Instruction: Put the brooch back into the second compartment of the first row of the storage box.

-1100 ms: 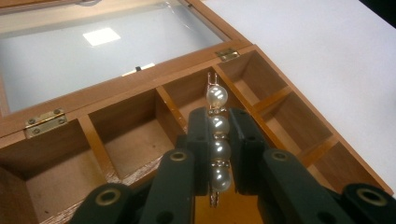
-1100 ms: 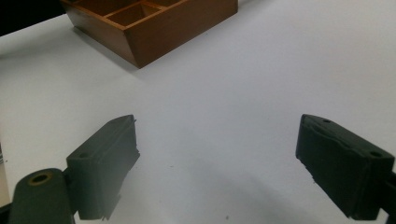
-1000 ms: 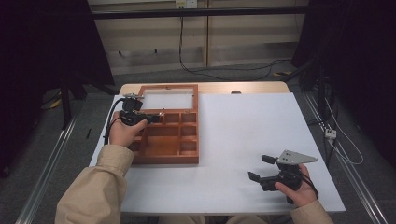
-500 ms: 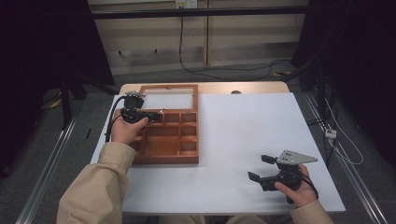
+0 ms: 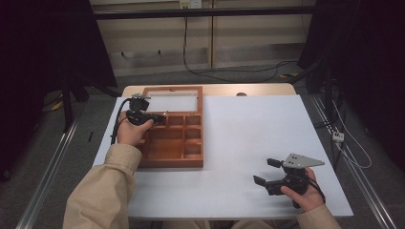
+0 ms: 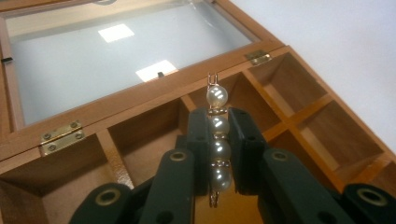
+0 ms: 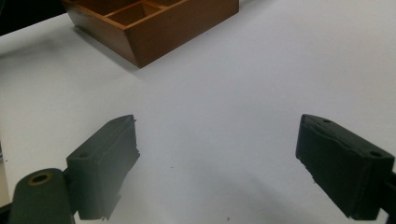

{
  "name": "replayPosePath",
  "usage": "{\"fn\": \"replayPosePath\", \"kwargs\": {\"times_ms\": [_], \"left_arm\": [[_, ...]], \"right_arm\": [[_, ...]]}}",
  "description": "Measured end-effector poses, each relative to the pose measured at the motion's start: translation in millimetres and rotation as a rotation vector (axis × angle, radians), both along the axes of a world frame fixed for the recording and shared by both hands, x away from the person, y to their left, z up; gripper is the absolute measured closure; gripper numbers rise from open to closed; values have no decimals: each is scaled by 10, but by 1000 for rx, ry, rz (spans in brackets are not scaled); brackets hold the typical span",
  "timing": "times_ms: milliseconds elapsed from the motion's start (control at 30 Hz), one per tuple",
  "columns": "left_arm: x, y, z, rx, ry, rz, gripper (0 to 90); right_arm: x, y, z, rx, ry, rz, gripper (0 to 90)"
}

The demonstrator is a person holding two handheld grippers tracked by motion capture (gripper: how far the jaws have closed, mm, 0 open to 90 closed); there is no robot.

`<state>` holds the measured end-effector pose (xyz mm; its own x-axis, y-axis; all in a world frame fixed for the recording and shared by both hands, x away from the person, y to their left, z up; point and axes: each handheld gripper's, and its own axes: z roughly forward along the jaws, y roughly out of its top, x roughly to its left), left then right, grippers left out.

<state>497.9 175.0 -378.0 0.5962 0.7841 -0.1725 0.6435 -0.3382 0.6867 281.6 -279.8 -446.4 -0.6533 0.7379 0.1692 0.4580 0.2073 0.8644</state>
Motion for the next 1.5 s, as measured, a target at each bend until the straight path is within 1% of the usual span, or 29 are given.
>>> {"fn": "replayPosePath", "kwargs": {"times_ms": [133, 200, 333, 400, 433, 467, 500, 533, 567, 600, 633, 667, 700, 767, 800, 833, 867, 900, 933, 967, 1033, 1133, 1233, 1267, 1333, 1400, 1500], "left_arm": [[25, 45, -45, 11, 17, 15, 801], [25, 50, -52, 8, 17, 21, 801], [41, 82, -74, 20, 23, 27, 800], [50, 94, -95, 17, 23, 42, 800], [57, 105, -102, 20, 18, 40, 793], [60, 109, -110, 12, 19, 46, 756], [69, 112, -126, 20, 5, 78, 643], [69, 112, -126, 20, 5, 78, 599], [69, 119, -130, 27, 3, 75, 599], [67, 126, -133, 24, 3, 75, 601], [65, 135, -134, 20, 1, 81, 583], [61, 145, -126, 15, 10, 93, 471], [53, 157, -120, 7, 13, 98, 471], [20, 190, -100, -15, 8, 88, 467], [-2, 201, -91, -27, 3, 91, 404], [-25, 219, -77, -40, 7, 87, 404], [-58, 238, -61, -56, 10, 77, 359], [-96, 248, -53, -71, -3, 72, 348], [-139, 262, -37, -76, -9, 61, 326], [-183, 269, -29, -96, -12, 54, 326], [-273, 282, -10, -109, -11, 33, 279], [-411, 297, 16, -124, -18, -13, 263], [-541, 303, 20, -153, -27, -50, 227], [-585, 301, 20, -160, -24, -61, 221], [-665, 299, 17, -150, -33, -92, 212], [-753, 298, 18, -163, -31, -116, 203], [-870, 304, 10, -167, -38, -148, 188]], "right_arm": [[-2, -4, 6, 1, -2, 0, 126], [0, -6, 4, 2, -1, -1, 126], [2, -6, 3, 2, -1, 0, 126], [2, -6, 2, 2, -1, 0, 126], [5, -9, -2, 2, 0, 0, 126], [6, -10, -3, 2, 0, 0, 126], [5, -12, -3, 2, 1, -1, 126], [5, -12, -3, 2, 1, -1, 126], [6, -15, -2, 3, -1, -2, 126], [5, -17, 1, 4, 0, -3, 126], [5, -20, 3, 5, 0, -3, 126], [6, -24, 4, 5, -1, -3, 126], [5, -24, 5, 5, -1, -3, 126], [5, -24, 5, 5, -1, -3, 126], [6, -22, 9, 6, -1, -4, 126], [6, -22, 9, 6, -1, -4, 126], [8, -18, 11, 7, -2, -3, 126], [8, -16, 11, 7, -1, -3, 126], [7, -14, 9, 6, -2, -3, 126], [7, -14, 9, 6, -2, -3, 126], [5, -14, 3, 5, 0, -2, 126], [5, -14, 1, 5, 1, -3, 126], [10, -10, 5, 7, 1, -4, 126], [10, -10, 5, 7, 1, -4, 126], [8, -4, 8, 6, 1, -3, 126], [7, 3, 5, 5, 1, -1, 125], [6, 4, 0, 5, 4, -1, 126]]}}
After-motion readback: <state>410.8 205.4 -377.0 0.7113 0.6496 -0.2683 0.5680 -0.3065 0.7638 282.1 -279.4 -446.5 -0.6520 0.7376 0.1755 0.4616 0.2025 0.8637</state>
